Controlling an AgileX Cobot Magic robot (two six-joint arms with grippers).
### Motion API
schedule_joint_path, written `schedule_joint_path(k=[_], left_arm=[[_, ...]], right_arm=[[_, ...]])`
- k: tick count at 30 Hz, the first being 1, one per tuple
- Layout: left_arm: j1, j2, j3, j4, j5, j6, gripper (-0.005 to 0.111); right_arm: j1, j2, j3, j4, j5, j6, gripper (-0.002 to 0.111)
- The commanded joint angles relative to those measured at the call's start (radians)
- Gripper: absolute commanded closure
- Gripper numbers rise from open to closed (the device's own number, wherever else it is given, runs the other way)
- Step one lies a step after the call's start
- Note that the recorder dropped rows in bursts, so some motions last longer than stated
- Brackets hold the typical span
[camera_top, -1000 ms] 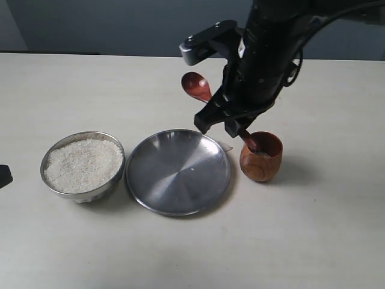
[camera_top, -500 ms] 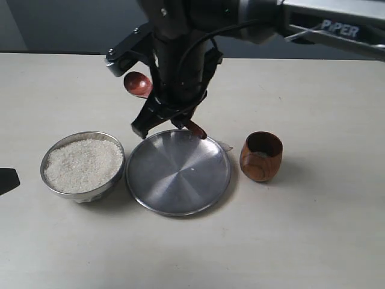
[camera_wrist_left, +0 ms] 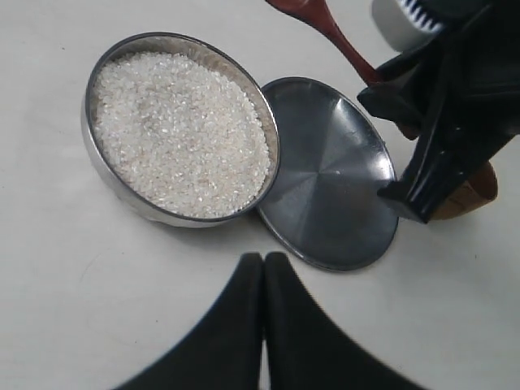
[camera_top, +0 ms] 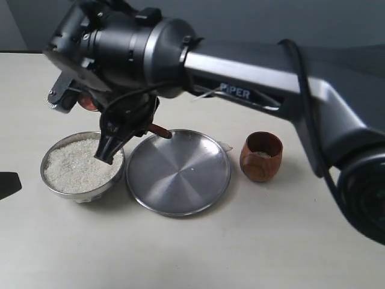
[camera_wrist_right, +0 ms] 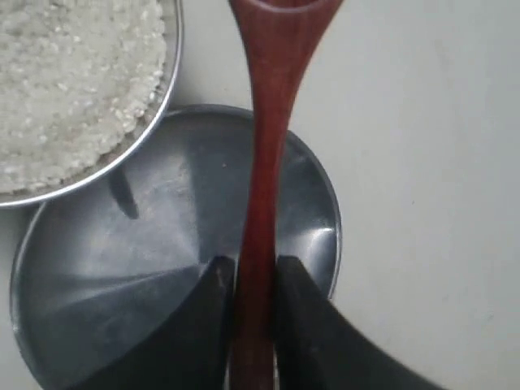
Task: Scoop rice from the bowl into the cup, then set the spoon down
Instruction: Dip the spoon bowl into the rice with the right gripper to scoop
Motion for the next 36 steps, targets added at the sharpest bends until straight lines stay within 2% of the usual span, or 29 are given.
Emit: schedule_joint_path(k=[1, 14, 22, 31, 36], left_arm=[[-0.005, 0.002, -0.004, 0.004, 0.002, 0.002, 0.106], [-0.005, 0.002, -0.004, 0.038, 0.026, 0.002, 0.106], [-0.005, 0.002, -0.004, 0.055, -0.008, 0.002, 0.106], [-0.005, 0.002, -0.004, 0.064, -0.027, 0.000, 0.106], [-0.005, 0.002, -0.004, 0.082, -0.056, 0.000, 0.106]], right_arm=[[0.037, 0.034, -0.011, -0.107, 0.003, -0.003, 0.109], [0.091, 0.087, -0.009, -0.186, 0.003, -0.025, 0.109], [0.141, 0.087, 0.021, -0.347, 0.003, -0.027, 0.109], [0.155, 0.087, 0.026, -0.339, 0.003, -0.027, 0.109], [0.153, 0.087, 0.091, -0.332, 0.003, -0.025, 0.109]])
